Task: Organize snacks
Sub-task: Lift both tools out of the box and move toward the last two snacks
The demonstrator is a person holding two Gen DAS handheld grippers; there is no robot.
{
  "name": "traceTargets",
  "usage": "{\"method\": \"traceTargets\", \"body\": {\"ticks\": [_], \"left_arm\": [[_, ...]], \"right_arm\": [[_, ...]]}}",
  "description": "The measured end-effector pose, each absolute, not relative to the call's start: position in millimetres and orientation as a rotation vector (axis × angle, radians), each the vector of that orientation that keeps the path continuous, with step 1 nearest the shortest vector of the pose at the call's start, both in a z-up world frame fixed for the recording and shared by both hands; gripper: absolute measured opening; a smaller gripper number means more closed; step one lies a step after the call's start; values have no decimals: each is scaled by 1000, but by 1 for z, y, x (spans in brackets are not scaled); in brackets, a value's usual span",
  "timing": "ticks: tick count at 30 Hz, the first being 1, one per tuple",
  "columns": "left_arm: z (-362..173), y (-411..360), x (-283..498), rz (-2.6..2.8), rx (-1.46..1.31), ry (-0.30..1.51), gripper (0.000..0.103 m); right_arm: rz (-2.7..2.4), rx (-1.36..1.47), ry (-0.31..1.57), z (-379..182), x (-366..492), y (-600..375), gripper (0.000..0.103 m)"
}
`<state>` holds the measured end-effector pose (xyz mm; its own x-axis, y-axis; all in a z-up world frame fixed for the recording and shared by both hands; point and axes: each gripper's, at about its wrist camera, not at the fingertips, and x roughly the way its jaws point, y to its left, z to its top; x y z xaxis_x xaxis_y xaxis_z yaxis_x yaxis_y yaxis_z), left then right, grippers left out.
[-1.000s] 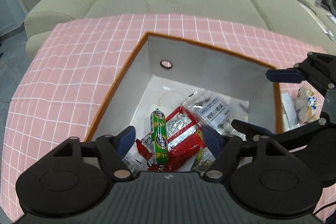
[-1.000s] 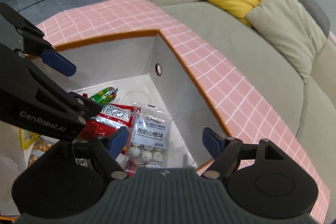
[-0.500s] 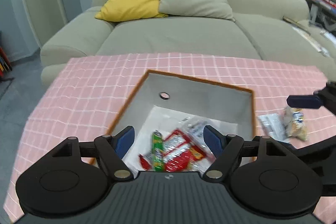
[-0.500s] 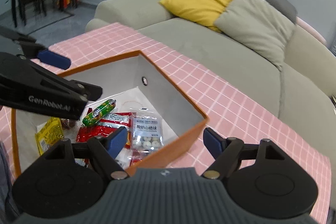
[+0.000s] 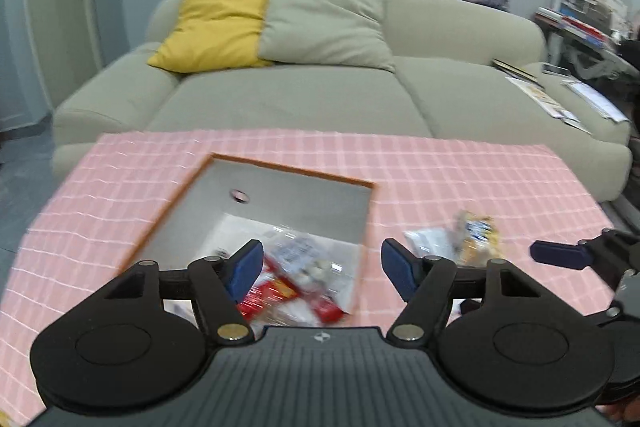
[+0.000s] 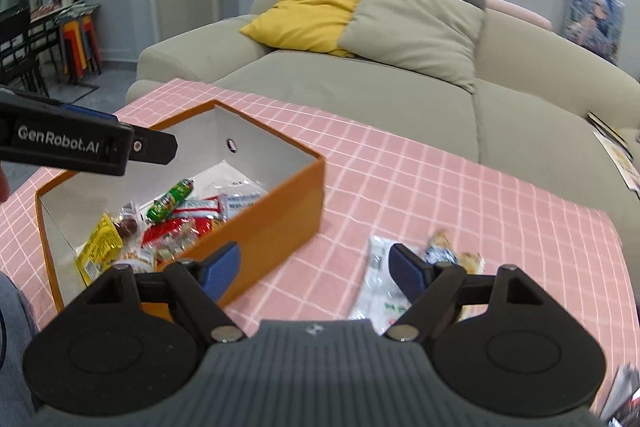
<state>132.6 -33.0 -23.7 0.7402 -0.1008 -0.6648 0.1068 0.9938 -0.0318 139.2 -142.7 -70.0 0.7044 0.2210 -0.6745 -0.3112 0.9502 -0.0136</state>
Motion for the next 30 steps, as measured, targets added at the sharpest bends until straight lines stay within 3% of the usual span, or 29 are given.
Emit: {"method": "traceTargets", "body": {"ticks": [6,15,30], "left_arm": [[-46,-61,133,-209,-10,788,78],[-76,-103,143,-290,14,860,55],[-106,-140,180,-327,57,927,57]], "right_arm": [[228,-76,735,-89,116,-174,85],[120,-69,736,-116,109,-216,85],[163,-204,744,-151,167,-247,83]]}}
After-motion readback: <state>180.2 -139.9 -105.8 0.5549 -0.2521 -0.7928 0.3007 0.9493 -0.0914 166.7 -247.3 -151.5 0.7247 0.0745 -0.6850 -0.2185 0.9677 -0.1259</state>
